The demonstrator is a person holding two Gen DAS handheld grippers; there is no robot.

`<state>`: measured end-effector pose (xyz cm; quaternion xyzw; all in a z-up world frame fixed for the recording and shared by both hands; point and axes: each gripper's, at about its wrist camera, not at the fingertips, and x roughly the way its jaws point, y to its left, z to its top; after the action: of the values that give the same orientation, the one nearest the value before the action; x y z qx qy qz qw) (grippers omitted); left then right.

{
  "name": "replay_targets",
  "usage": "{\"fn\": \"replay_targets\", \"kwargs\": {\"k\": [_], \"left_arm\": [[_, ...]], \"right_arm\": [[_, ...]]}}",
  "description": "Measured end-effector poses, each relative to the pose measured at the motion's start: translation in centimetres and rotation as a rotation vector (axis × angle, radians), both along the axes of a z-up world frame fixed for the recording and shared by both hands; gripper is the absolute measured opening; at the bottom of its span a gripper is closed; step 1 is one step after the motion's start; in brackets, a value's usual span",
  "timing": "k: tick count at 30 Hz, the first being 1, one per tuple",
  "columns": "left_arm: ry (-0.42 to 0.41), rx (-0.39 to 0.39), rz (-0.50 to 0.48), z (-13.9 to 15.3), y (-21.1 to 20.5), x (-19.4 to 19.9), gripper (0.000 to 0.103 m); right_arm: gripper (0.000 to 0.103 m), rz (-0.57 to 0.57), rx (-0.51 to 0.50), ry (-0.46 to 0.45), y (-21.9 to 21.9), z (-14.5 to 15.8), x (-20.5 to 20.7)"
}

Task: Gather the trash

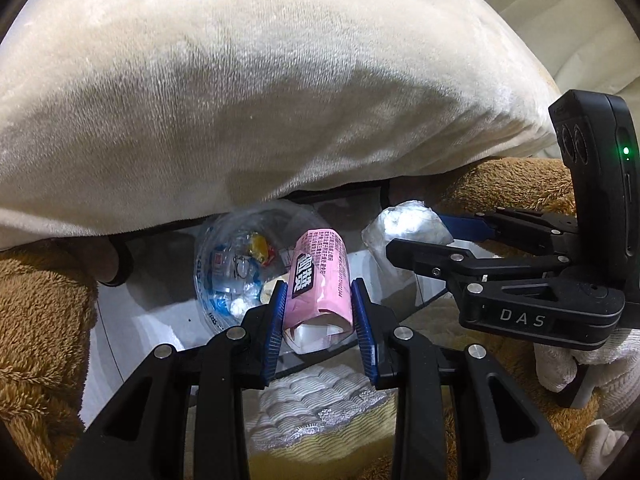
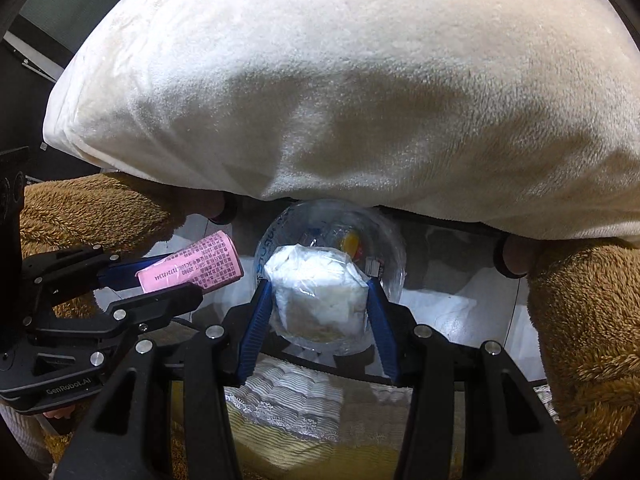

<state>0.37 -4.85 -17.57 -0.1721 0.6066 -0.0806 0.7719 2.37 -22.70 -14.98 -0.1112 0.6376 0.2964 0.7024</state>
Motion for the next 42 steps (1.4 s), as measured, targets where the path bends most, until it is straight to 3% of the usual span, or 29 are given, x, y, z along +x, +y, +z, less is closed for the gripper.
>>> {"fn": "replay_targets", "kwargs": {"k": [20, 23, 25, 27, 42], "left_arm": [[0.089, -0.009, -0.003, -1.9, -0.2, 0.3, 0.032], [0.099, -0.008, -0.003, -2.1, -0.2, 0.5, 0.033], [0.108, -0.007, -0.007, -2.2, -0.3, 0.5, 0.040], [0.109, -0.001, -0.006, -2.3, -0.3, 0.4, 0.048], [0.053, 0.006, 0.021, -1.1, 0.3, 0.3, 0.048]], "right_arm": [[0.050, -0.011, -0.024, 0.030, 0.3, -0.7, 0.2], [0.050, -0.022, -0.019, 0.036, 0.4, -0.8, 0.3], [0.053, -0.032, -0.017, 0.040, 0.3, -0.8, 0.3], [0.058, -0.042, -0.013, 0.048, 0.3, -0.8, 0.4], [0.060, -0.049, 0.016, 0.031, -0.1, -0.1, 0.3]]}}
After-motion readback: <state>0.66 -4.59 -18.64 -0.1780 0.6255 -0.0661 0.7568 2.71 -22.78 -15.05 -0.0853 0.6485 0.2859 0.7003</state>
